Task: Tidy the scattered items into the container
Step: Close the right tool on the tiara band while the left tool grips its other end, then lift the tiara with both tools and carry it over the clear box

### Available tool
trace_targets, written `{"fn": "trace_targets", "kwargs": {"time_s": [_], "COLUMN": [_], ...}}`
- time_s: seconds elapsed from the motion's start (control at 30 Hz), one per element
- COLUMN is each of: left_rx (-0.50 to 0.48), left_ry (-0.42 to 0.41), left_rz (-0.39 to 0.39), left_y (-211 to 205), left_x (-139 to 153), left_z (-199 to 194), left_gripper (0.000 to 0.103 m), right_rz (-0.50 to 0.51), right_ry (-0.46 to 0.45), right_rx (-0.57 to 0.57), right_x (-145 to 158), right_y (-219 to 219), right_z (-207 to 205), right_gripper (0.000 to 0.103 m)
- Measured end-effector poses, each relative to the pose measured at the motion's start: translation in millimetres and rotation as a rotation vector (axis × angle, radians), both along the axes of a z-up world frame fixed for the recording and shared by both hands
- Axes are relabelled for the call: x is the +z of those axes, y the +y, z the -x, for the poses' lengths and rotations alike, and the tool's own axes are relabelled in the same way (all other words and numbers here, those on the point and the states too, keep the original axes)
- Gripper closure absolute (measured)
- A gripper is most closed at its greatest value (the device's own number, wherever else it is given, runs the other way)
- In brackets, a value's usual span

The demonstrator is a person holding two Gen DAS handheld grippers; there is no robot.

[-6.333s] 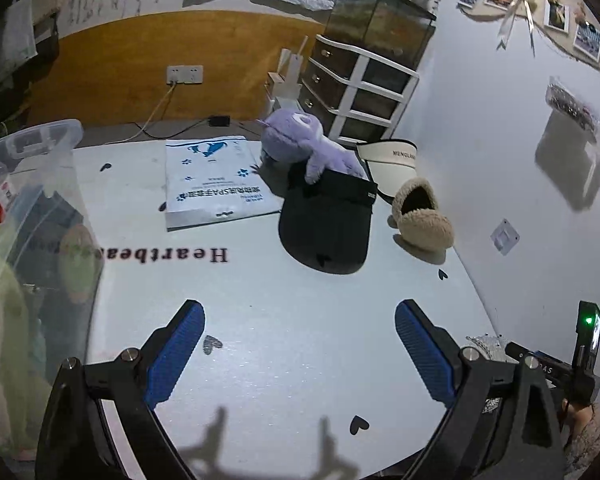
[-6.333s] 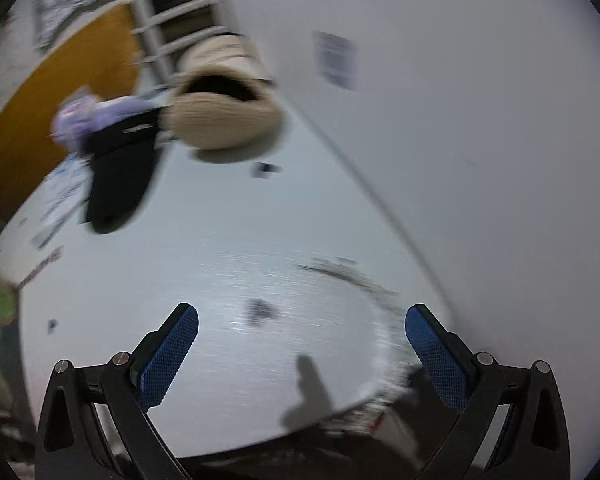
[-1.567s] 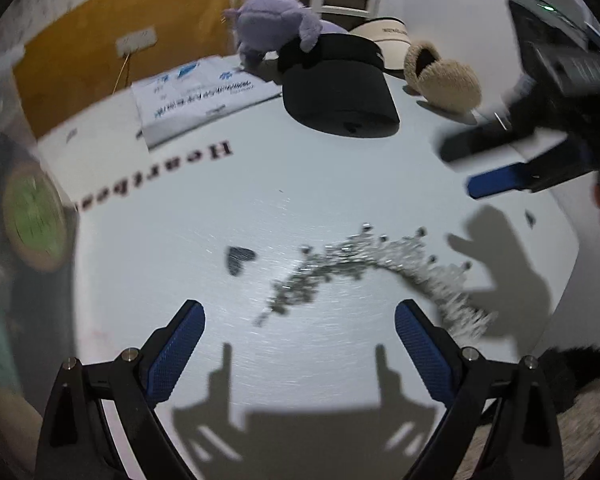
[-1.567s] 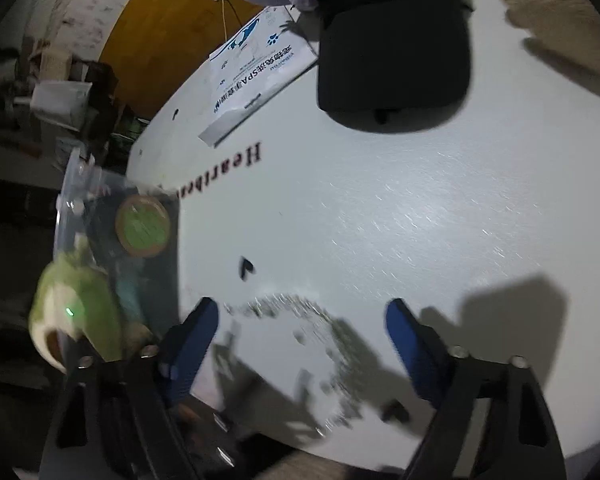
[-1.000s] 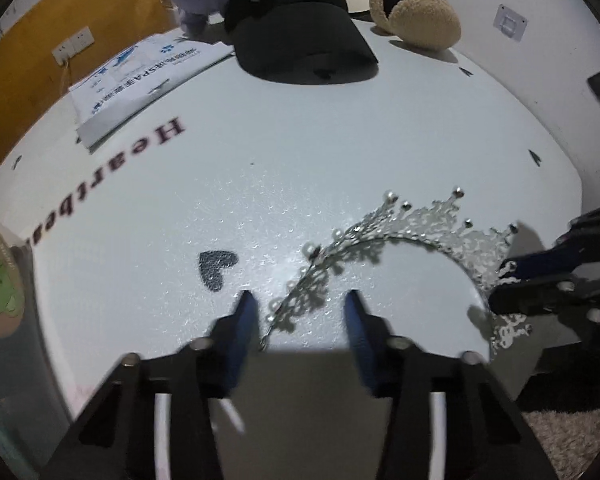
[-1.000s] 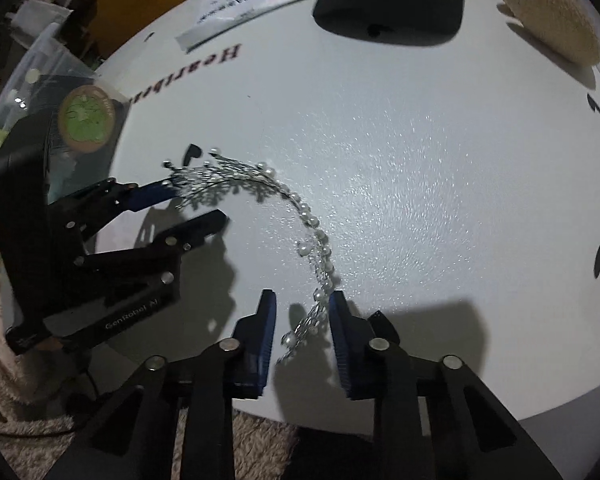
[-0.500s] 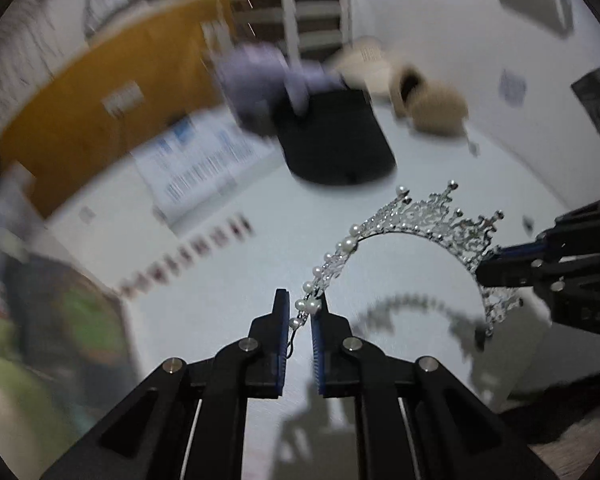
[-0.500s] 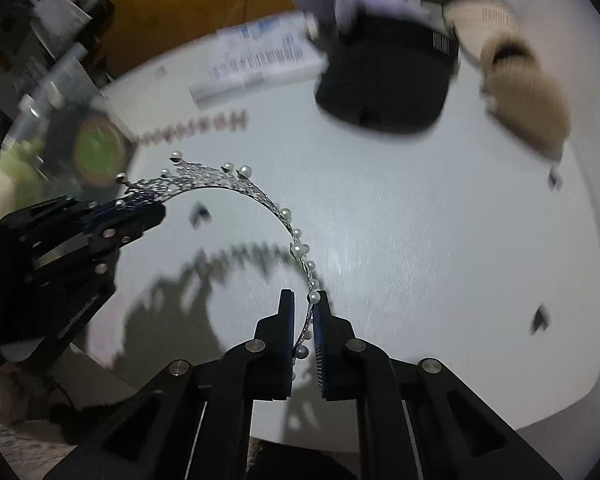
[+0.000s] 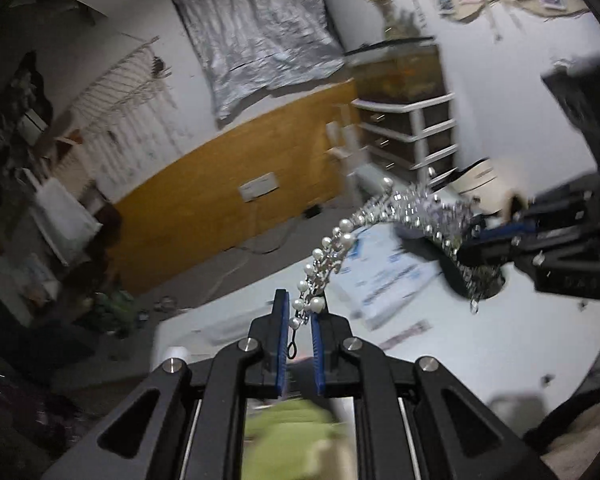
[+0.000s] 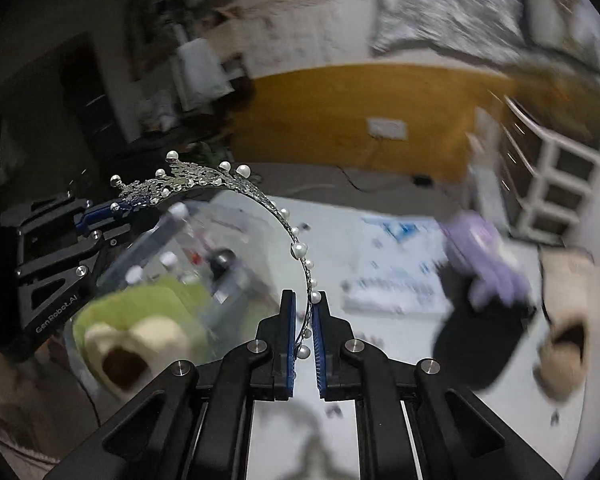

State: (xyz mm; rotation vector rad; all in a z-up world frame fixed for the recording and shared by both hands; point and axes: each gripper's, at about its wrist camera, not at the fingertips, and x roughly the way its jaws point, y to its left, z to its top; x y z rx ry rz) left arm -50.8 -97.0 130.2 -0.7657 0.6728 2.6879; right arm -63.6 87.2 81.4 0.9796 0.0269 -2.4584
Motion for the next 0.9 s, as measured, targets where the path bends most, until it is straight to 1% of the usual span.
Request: {"fn": "trace_targets", "kwargs": {"time_s": [0.07,0.13,0.17,0.27,0.4,0.5,0.57,0.67,0.73,0.83,0.9], "left_rx": [0.032,0.074,0.091,0.138,0.164,0.149,0.125,0.110,0.104,0.104,0.102], "left_ry": [-0.011,-0.057,-0.085,-0.214,-0.364,-0.463,-0.518,-0.564,-0.596,-0.626,-0.646], "left_rz": [0.024,0.007,-0.008,-0.072,-0.100,-0.097,-0.080,-0.032,-0.030,-0.042,-0.040], "left_y": [-28,-57,-67,-103,-129,-132,-129,-121,-121,-123,-121], "left_x": [-4,-8,-12,-35,-74,-102,-119,-138,-147,-154,-159], "left_z": [20,43,50,80,104,113,115,124,127,134,139], "left_gripper": [0.092,0.092,0.092,0.092,0.092,0.092,0.092,0.092,0.092,0.092,0.092], "right_rz": [-0.027,-0.054,-0.084,-0.168,-0.239,-0.307,-0.346,-0.381,-0.432,-0.526,-0.570], "right_ry": [-0.012,-0.064,-0.103,-0.202,-0.307,-0.391,-0.446,-0.529,-0.550,-0.543,-0.543], "right_rx": [0.038,0.078,0.105,0.158,0.193,0.215,0.223,0.234,0.233,0.237,0.240], "right_x": [3,0,-5,-21,-42,-63,-75,-88,-95,-106,-115], "right_y": [-30,-61,-79,-116,-147,-160,-163,-170,-177,-189,-193], "right_z": [18,38,51,75,99,117,124,135,142,146,149], "right_gripper": [0.093,0.093,0.093,0.093,0.093,0.093,0.093,0.093,0.093,0.093,0.093]}}
